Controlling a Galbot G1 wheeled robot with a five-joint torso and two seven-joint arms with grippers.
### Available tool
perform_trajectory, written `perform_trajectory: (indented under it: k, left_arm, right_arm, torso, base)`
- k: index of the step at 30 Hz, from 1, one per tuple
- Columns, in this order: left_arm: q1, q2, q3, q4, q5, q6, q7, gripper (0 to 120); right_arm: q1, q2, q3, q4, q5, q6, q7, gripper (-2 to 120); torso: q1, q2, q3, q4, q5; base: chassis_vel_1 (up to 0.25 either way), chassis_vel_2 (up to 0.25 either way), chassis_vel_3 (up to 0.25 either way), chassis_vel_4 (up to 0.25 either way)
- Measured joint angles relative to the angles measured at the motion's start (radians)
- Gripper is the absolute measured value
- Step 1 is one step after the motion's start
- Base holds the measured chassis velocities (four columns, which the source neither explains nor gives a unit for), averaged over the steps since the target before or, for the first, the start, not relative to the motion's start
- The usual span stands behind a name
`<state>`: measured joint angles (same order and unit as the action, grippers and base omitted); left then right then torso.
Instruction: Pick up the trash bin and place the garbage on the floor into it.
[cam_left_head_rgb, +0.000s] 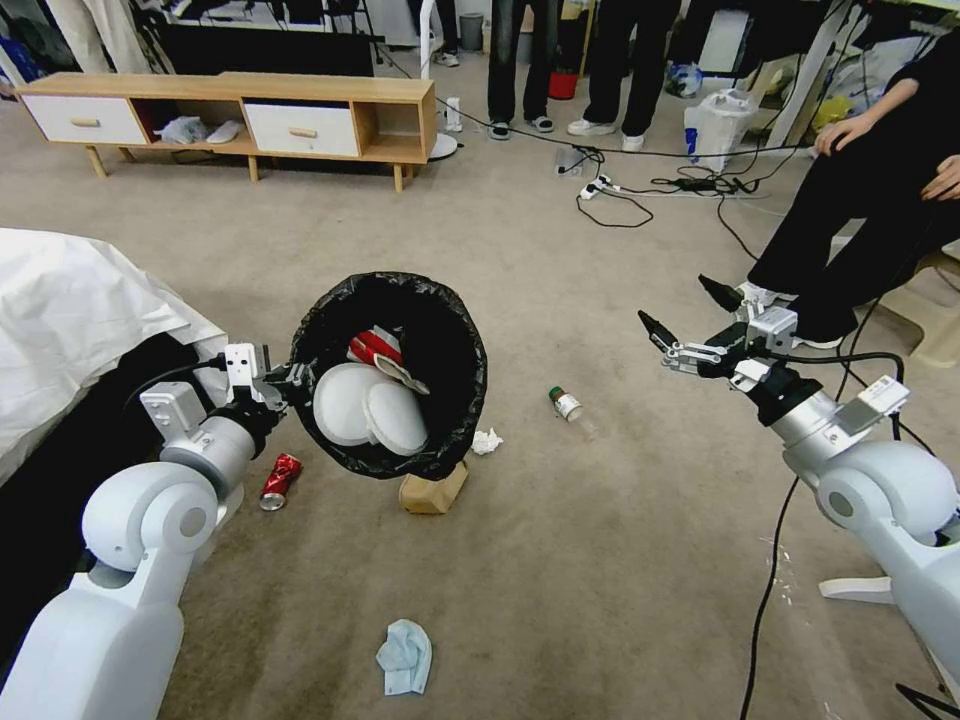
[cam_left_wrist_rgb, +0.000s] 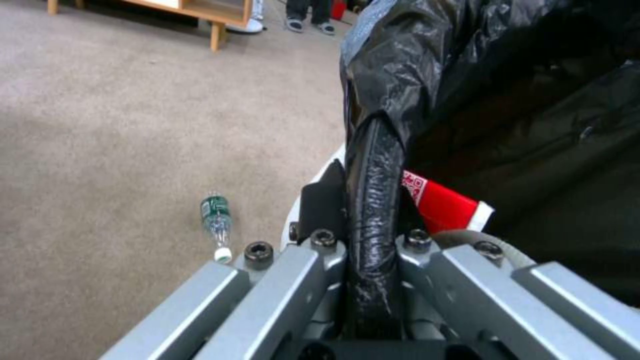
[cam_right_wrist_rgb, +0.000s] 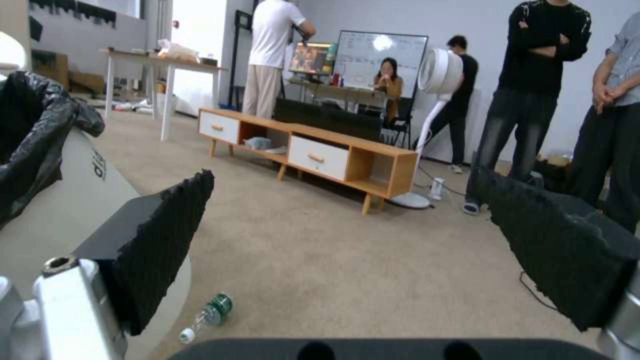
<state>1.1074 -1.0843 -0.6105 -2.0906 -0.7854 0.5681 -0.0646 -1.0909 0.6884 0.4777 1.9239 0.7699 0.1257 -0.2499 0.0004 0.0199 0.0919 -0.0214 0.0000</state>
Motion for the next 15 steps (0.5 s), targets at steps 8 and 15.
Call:
perform_trajectory:
  k: [8, 15]
  left_arm:
    - [0.000, -0.004, 0.001, -0.003, -0.005, 0.000, -0.003, 2]
    - [-0.001, -0.009, 0.003, -0.002, -0.006, 0.001, -0.008, 2]
  right_arm:
    - [0.003, 0.000, -0.006, -0.001, 0.001, 0.000, 0.000, 100]
    - [0.008, 0.000, -0.009, -0.002, 0.001, 0.000, 0.000, 100]
  torso:
    - [0.000, 0.000, 0.000, 0.0000, 0.0000]
    - [0.000, 0.000, 0.000, -0.0001, 0.0000]
  base:
    - [0.000, 0.000, 0.000, 0.000]
    - [0.000, 0.000, 0.000, 0.000]
